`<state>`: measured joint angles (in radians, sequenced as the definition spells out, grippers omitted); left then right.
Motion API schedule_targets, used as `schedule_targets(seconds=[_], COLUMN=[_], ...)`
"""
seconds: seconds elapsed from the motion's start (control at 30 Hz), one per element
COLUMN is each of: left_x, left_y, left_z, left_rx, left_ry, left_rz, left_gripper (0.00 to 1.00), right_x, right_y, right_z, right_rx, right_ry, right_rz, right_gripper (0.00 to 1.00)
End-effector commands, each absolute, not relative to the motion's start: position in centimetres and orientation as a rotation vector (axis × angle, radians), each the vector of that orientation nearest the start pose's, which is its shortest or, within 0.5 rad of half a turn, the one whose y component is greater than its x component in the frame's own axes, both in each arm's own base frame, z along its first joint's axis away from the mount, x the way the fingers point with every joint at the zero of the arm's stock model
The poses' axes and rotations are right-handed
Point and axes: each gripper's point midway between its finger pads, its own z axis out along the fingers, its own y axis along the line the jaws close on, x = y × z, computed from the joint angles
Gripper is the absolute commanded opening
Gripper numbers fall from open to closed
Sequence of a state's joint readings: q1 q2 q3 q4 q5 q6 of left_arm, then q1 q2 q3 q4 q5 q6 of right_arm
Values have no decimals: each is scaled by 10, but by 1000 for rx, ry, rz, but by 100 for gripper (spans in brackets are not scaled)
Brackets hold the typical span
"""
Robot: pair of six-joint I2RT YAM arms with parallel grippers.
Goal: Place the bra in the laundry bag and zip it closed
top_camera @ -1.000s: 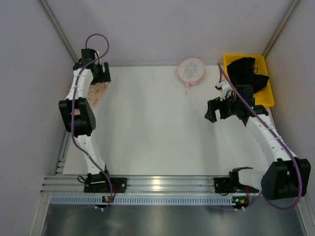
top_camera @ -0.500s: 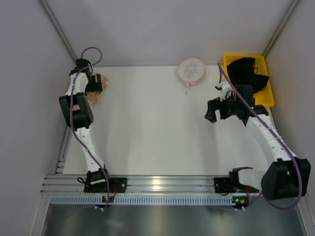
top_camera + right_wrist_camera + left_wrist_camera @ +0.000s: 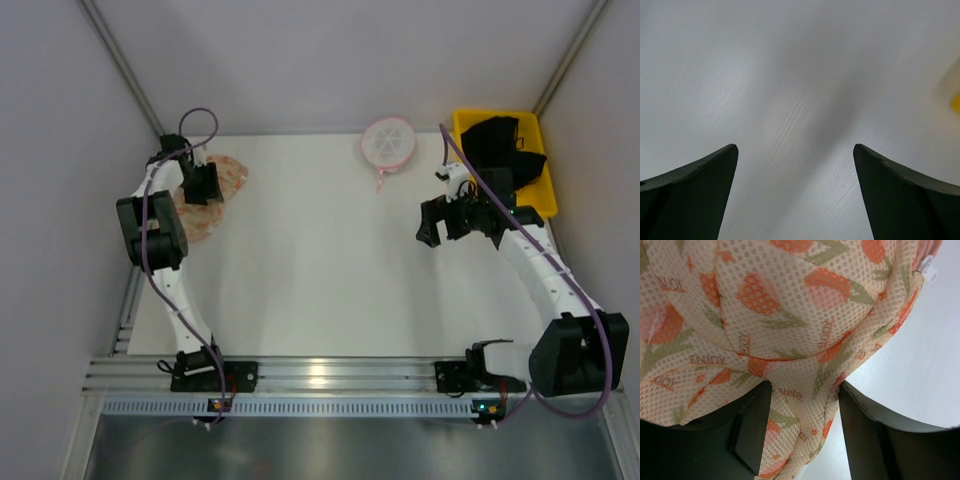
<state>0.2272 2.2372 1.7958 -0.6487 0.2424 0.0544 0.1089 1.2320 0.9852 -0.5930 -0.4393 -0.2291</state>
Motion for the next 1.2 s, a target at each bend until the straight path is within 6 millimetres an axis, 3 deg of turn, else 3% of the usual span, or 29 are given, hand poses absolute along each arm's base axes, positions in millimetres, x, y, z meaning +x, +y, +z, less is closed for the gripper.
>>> schedule_targets(seconds=[0.0, 0.07, 0.13, 0.17, 0.27, 0.37, 0.47, 0.5, 0.53, 0.6, 0.63, 0.67, 0.73, 0.77, 0.83, 1.17], left_x=[433, 412, 414, 406, 410, 415, 434, 440, 453, 466, 478, 482, 497, 498, 501, 504], left_y=[-11, -42, -56, -75, -98, -117, -119, -116, -104, -92, -74, -68, -33, -22, -5, 21], left_z=[-2, -8, 4, 4, 27, 59, 115, 125, 141, 153, 162, 157, 163, 145, 133, 67], left_rx=[-113, -135, -153, -112, -177, -199, -150, -141, -131, -121, -114, -109, -79, -87, -48, 129], left_ry=[2842, 2896, 2857, 2869, 2804, 2727, 2555, 2519, 2465, 2424, 2388, 2398, 2367, 2423, 2464, 2583], left_rz=[-538, -542, -492, -486, -507, -649, -680, -666, -603, -569, -528, -510, -440, -392, -344, -301], left_gripper=[57, 55, 55, 56, 62, 64, 65, 65, 65, 65, 65, 65, 65, 65, 64, 63], right_x=[313, 314, 315, 316, 319, 322, 325, 326, 327, 327, 327, 327, 328, 328, 328, 324], right_y=[104, 106, 107, 107, 110, 111, 114, 113, 113, 114, 115, 116, 116, 116, 115, 112], right_z=[175, 174, 175, 173, 173, 175, 178, 179, 180, 181, 181, 181, 182, 181, 182, 181], right_rx=[-634, -642, -643, -643, -644, -639, -645, -641, -642, -642, -641, -643, -644, -645, -647, -660], right_ry=[2239, 2244, 2245, 2253, 2258, 2256, 2250, 2253, 2249, 2244, 2245, 2245, 2241, 2244, 2245, 2261], right_rz=[459, 468, 477, 481, 501, 511, 517, 516, 519, 523, 531, 534, 535, 533, 532, 517], right_gripper=[99, 99, 99, 99, 99, 99, 99, 100, 99, 100, 99, 99, 99, 100, 99, 99])
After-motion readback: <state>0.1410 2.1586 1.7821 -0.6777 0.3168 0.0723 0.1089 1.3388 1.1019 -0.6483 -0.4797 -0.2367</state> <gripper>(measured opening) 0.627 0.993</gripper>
